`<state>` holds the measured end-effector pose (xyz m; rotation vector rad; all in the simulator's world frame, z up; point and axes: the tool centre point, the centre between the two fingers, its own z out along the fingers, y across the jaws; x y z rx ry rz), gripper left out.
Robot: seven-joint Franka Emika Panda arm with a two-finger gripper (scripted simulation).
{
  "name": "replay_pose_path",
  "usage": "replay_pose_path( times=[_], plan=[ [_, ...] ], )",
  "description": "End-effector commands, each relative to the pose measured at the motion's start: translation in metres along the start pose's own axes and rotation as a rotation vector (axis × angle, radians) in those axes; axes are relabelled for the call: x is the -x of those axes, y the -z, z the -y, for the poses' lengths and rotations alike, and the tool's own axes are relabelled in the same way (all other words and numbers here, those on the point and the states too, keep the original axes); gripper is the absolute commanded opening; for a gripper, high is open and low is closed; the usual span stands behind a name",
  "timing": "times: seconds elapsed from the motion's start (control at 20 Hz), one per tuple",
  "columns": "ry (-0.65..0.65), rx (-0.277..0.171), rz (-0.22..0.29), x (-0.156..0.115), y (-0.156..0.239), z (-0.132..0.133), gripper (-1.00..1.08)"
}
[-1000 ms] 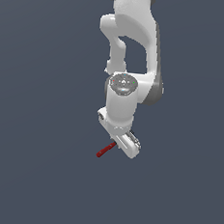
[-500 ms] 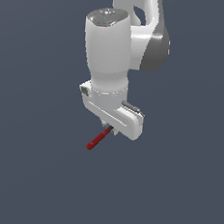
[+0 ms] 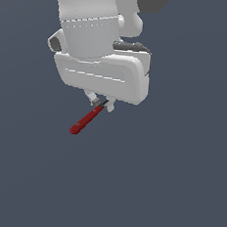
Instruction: Pick up the object and move it to a goal position.
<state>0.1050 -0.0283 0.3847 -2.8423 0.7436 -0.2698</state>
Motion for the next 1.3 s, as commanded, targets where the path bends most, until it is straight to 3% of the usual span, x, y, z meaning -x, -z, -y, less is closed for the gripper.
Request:
replay_pose_path(
  times=[0.0,0.55,1.25],
  plan=[
    [0.037,-0.018,-0.003,-0.008,0.026,0.002,-1.00],
    [0.122,-0.065,-0.010,-0.028,0.088,0.006,-1.00],
    [0.137,-0.074,-0.010,-0.033,0.100,0.007,-1.00]
  ],
)
